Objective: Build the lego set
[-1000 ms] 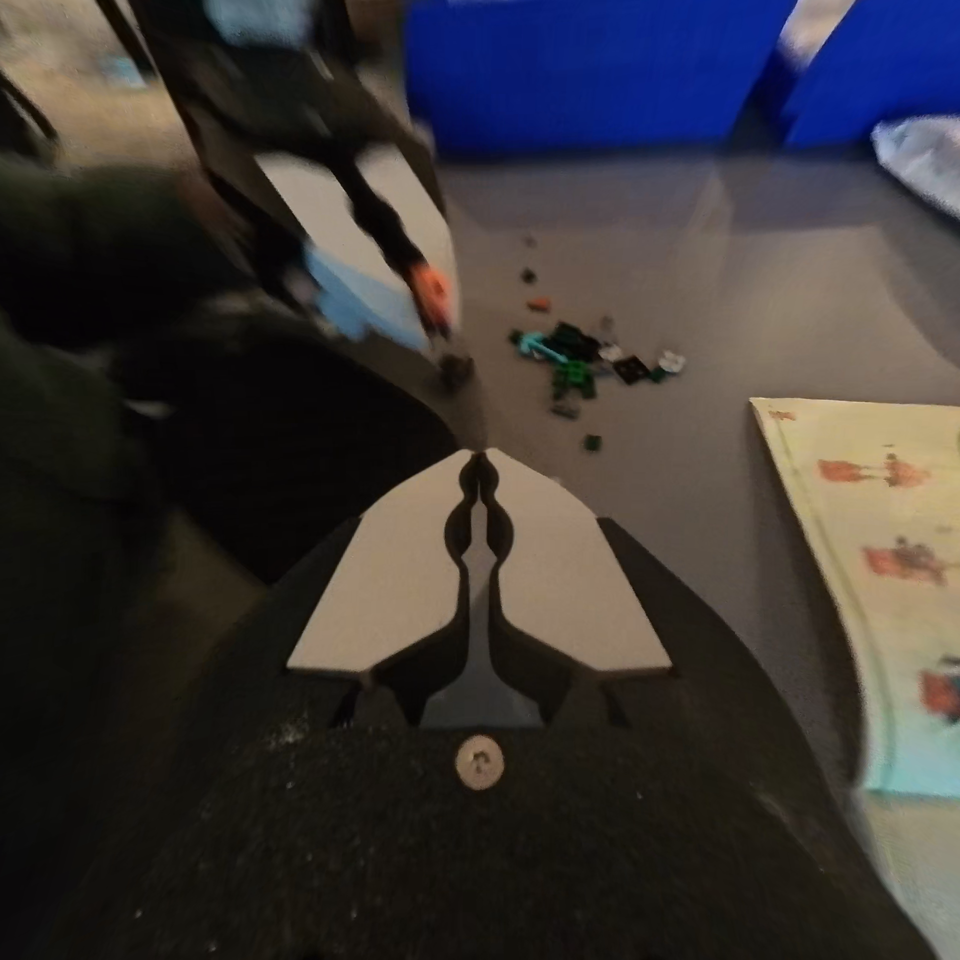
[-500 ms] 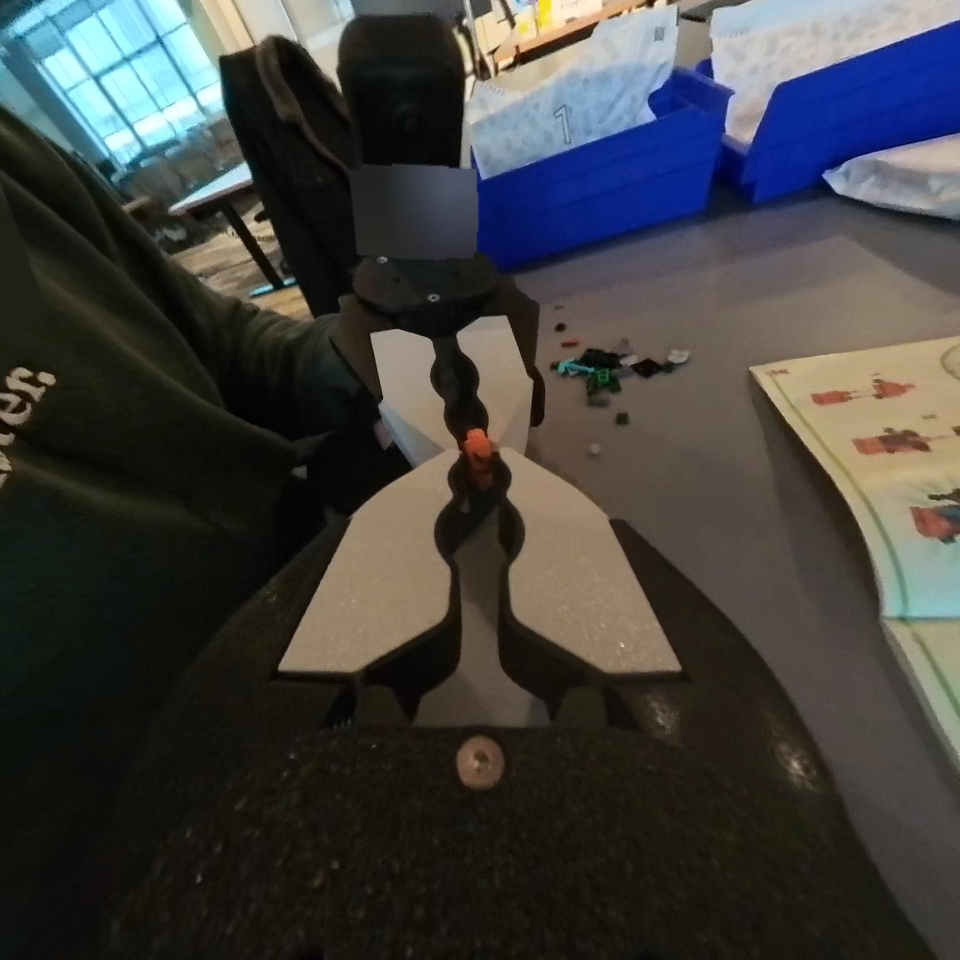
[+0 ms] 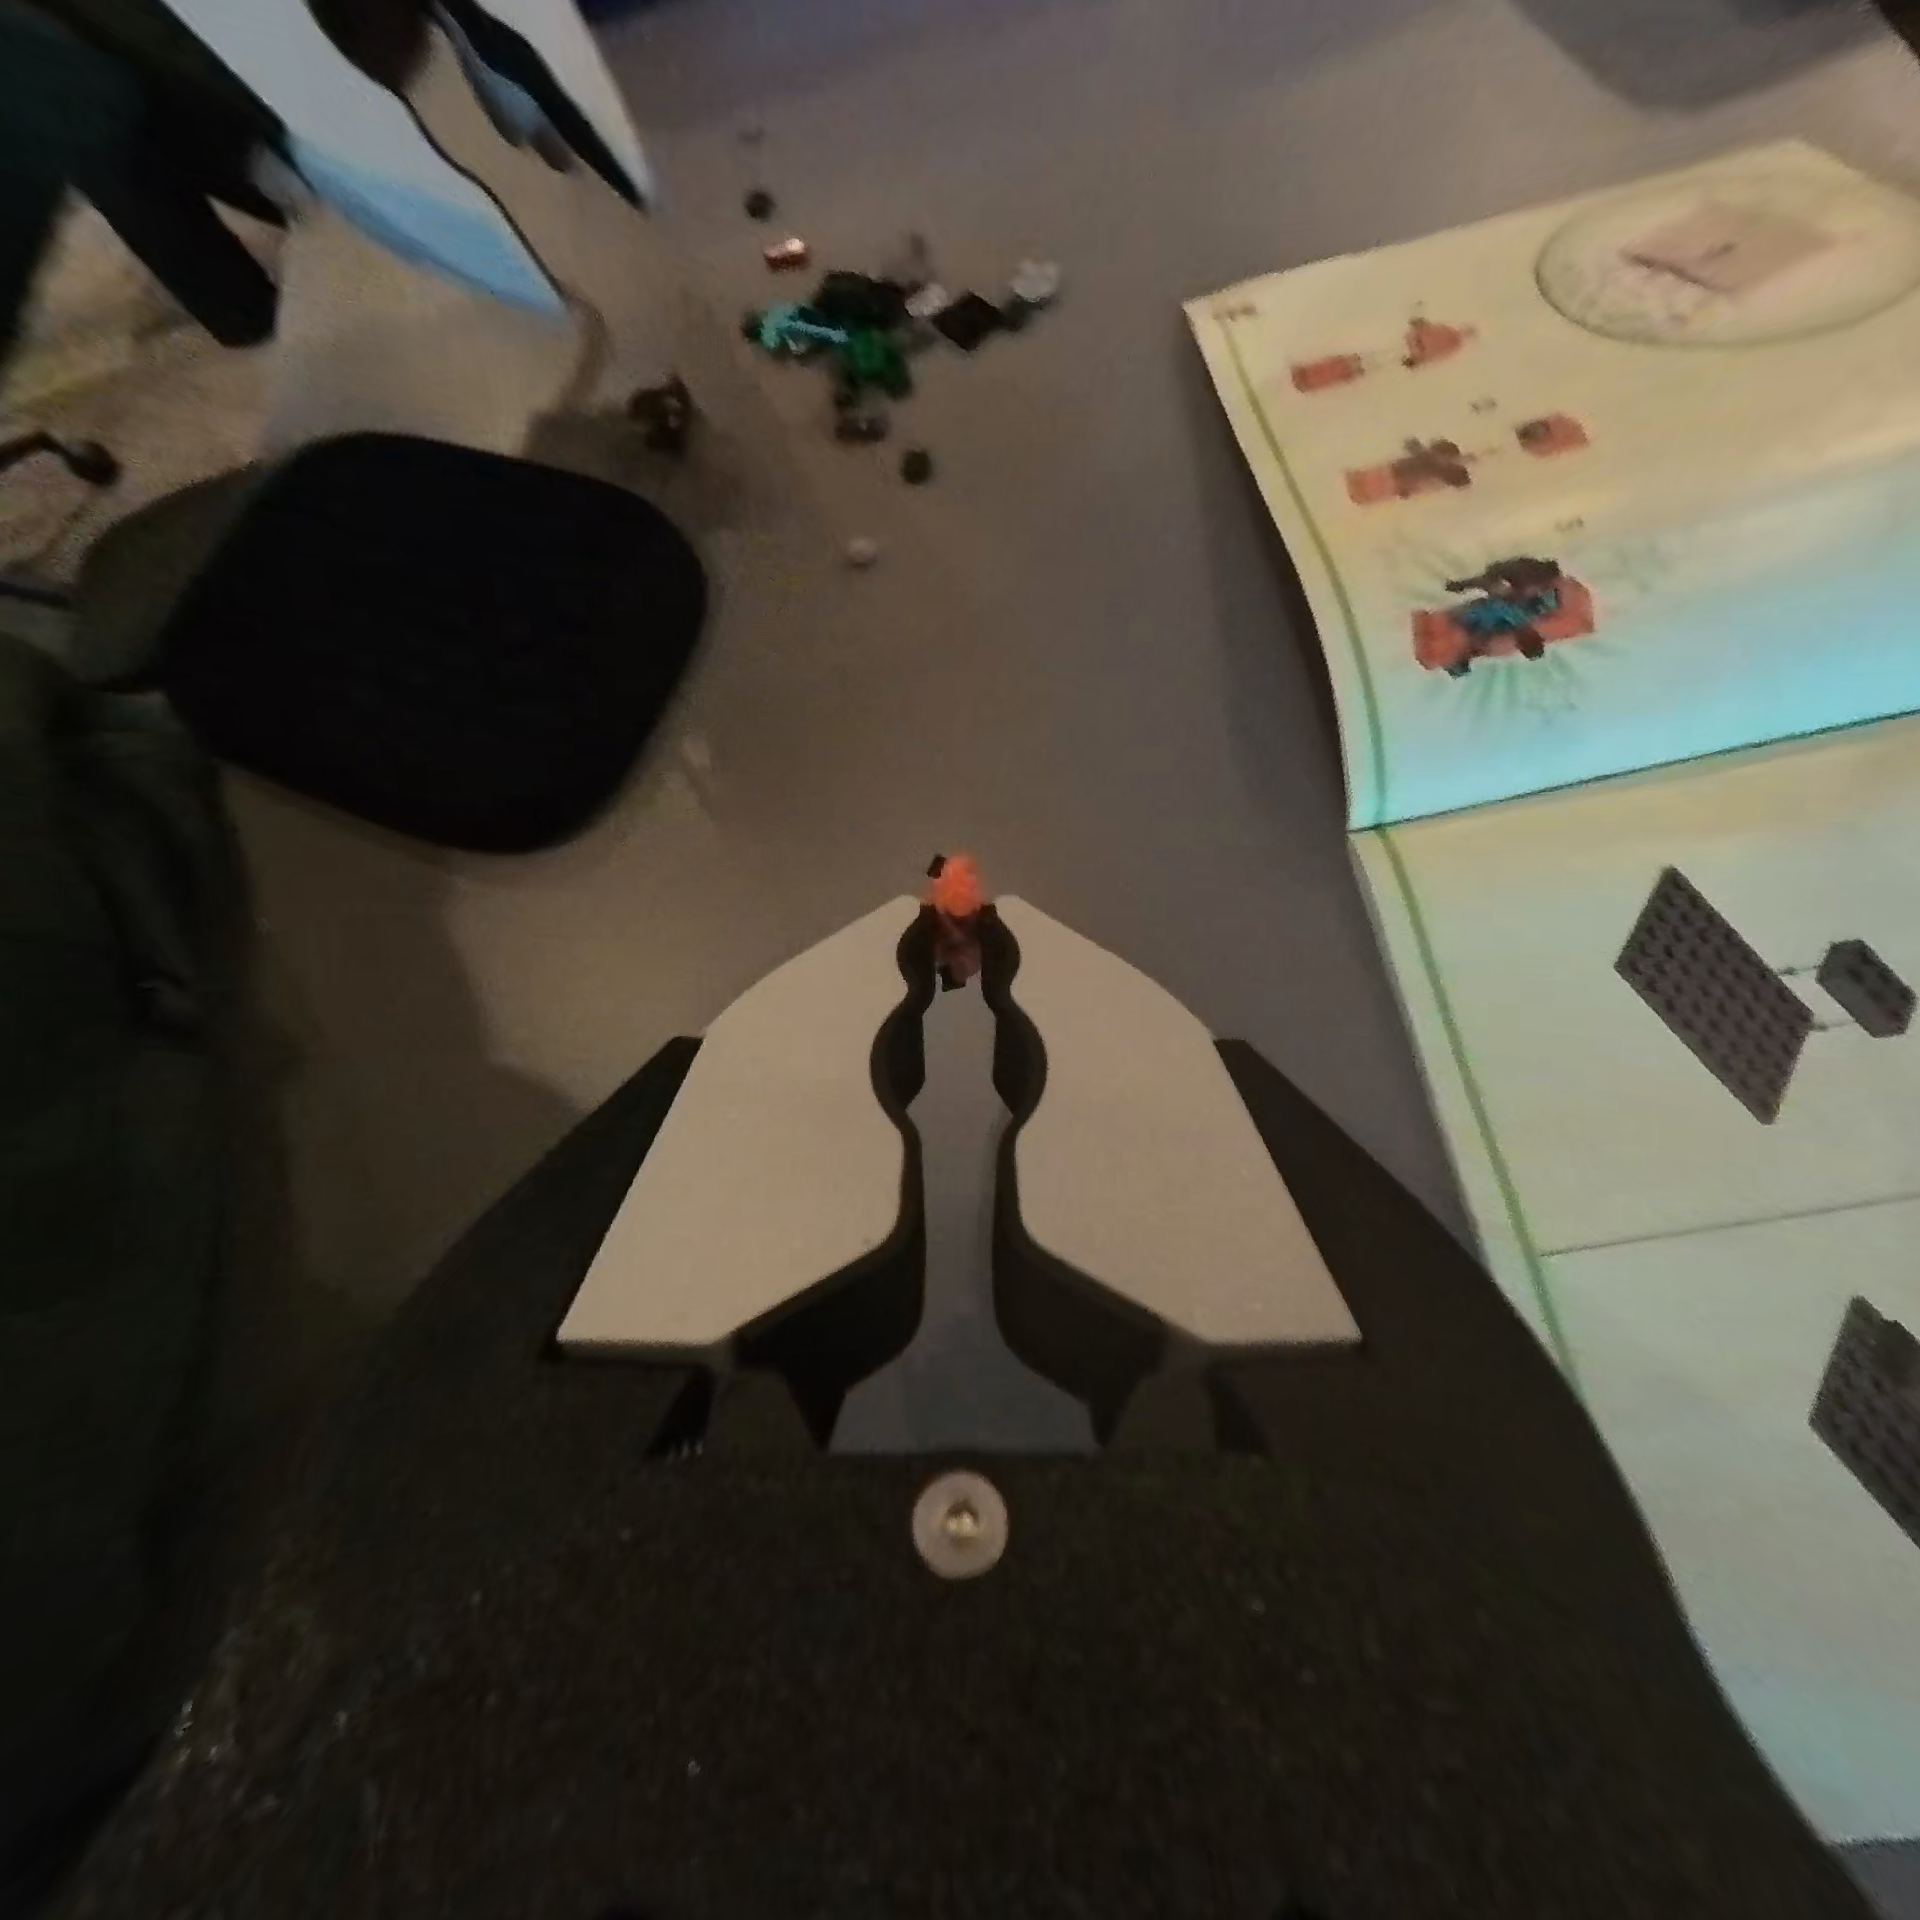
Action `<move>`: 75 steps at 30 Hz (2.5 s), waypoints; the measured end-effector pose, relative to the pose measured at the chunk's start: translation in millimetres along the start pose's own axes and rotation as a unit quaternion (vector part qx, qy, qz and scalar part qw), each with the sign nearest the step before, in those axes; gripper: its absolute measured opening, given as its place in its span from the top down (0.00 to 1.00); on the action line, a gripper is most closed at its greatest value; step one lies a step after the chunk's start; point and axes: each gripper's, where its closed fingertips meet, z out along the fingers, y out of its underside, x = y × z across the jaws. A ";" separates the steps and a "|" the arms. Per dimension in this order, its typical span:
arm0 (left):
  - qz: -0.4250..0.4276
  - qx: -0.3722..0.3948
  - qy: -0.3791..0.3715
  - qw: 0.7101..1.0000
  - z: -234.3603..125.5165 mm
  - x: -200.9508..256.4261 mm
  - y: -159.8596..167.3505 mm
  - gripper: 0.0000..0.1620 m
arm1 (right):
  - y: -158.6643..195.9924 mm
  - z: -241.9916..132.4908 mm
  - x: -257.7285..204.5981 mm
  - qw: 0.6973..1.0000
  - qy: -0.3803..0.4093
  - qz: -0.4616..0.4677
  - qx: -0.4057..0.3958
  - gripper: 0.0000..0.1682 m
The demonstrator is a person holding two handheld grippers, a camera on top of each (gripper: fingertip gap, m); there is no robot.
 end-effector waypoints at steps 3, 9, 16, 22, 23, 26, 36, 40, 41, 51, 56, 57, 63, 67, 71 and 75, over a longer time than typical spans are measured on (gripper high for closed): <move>-0.003 -0.032 0.008 0.999 -7.2 -6.3 25.3 0.81 | 3.5 6.6 2.9 1.000 0.002 0.005 -0.001 0.95; 0.011 -0.090 0.024 0.996 18.0 -0.2 52.3 0.81 | 9.7 16.1 0.9 1.000 -0.006 0.001 -0.014 0.95; -0.088 -0.095 0.031 0.991 31.0 0.1 49.2 0.85 | 16.8 14.7 0.5 1.000 -0.006 0.005 -0.014 0.95; -0.072 -0.086 0.007 0.994 35.1 -1.7 43.4 0.86 | 22.0 17.6 -7.3 1.000 -0.028 0.003 -0.007 0.95; -0.072 -0.073 0.006 0.995 35.7 -2.0 38.8 0.86 | 23.1 18.0 -9.0 1.000 -0.029 -0.003 -0.009 0.95; -0.070 -0.023 0.003 0.997 36.8 -1.2 17.2 0.86 | 27.8 19.4 -13.6 0.999 -0.023 -0.027 -0.032 0.95; -0.029 0.068 0.024 0.997 67.7 27.4 -47.2 0.86 | 25.3 24.5 20.9 0.966 0.050 -0.165 -0.190 0.95; -0.028 0.100 0.022 0.994 70.4 37.0 -61.3 0.86 | 22.8 28.2 21.9 0.969 0.051 -0.171 -0.174 0.95; -0.031 0.105 0.024 0.994 71.3 38.9 -62.5 0.86 | 22.4 28.2 21.9 0.970 0.052 -0.170 -0.168 0.95; -0.038 0.120 0.030 0.992 78.5 44.7 -68.8 0.86 | 27.9 22.4 23.9 0.978 0.042 -0.150 -0.142 0.93; -0.037 0.125 0.035 0.991 83.5 49.3 -74.8 0.86 | 24.6 19.4 23.5 0.980 0.041 -0.147 -0.127 0.92; -0.034 0.126 0.035 0.991 84.0 50.3 -76.5 0.86 | 23.2 18.0 23.0 0.981 0.040 -0.147 -0.123 0.92; -0.007 0.153 0.017 0.988 83.0 55.1 -92.9 0.86 | -0.7 -6.4 4.6 0.995 0.014 -0.090 -0.043 0.89; 0.044 0.168 -0.010 0.985 82.5 65.8 -103.5 0.86 | -22.0 -18.0 -25.9 0.997 -0.054 0.034 0.048 0.89; 0.112 0.186 -0.044 0.975 78.7 82.0 -116.6 0.86 | -25.8 -13.0 -44.2 0.974 -0.118 0.166 0.099 0.85; 0.153 0.177 -0.040 0.971 83.3 103.1 -118.8 0.86 | -27.0 -8.2 -54.0 0.954 -0.148 0.234 0.116 0.82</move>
